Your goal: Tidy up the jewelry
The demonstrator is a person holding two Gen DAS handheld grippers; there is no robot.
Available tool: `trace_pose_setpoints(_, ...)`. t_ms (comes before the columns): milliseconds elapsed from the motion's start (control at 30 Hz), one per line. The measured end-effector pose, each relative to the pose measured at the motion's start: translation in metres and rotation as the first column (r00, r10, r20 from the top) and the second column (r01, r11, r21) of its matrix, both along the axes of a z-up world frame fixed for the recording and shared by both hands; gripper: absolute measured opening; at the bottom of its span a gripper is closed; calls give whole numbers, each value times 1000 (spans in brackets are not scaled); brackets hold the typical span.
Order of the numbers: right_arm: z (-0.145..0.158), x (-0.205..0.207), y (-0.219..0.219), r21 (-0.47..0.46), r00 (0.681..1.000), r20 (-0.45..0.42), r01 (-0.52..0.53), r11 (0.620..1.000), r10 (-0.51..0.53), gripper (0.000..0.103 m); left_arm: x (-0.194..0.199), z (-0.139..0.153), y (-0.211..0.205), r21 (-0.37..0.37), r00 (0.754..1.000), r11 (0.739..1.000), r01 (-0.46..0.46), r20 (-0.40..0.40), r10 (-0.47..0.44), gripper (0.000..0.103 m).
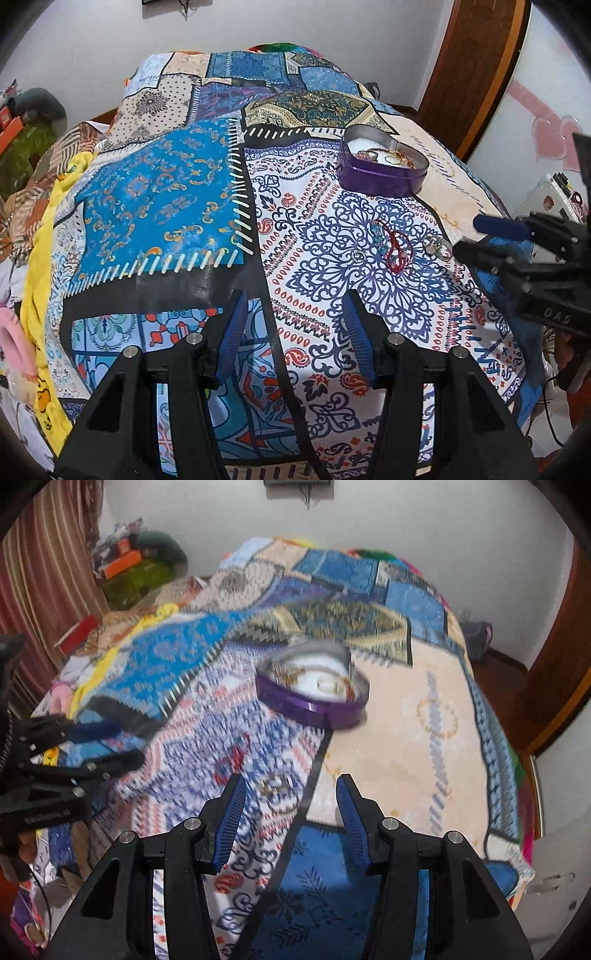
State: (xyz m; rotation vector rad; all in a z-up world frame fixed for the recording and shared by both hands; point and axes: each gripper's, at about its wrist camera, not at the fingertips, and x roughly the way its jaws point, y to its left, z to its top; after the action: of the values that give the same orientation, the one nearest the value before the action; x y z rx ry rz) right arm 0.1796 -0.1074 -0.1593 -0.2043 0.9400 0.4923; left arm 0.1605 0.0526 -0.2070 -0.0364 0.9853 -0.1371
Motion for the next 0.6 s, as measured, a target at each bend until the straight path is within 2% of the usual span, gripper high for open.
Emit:
trace_pose_setpoints(167,-16,1,-5,-7,998,-55,-12,1000,11,47,5,-7,-4,-23,1000,1000,10,-10,-10,52)
trace_pose_setpoints(400,-21,0,7,-25,998,-23,-65,998,65,47,13,-14,-13,-37,999,998,43,-23,-44,52)
trace_pose_setpoints(433,-21,0,8,-25,997,-20,-69,997,69,42,14,-14,-14,-40,999,998,45,-23,-46,52)
trace_pose_setpoints(467,-21,-1,8,-26,997,-18,-76,997,76,31,15,-15,-14,-44,999,998,47,-24,-48,52)
trace_pose_setpoints(533,-22,0,10,-25,996,-23,-89,996,88,20,17,-16,-14,-58,998,997,48,-27,-50,52)
trace_pose_setpoints(600,-22,0,10,-23,995,-22,-95,995,94,20,20,-17,-14,-75,998,996,50,-28,-52,51)
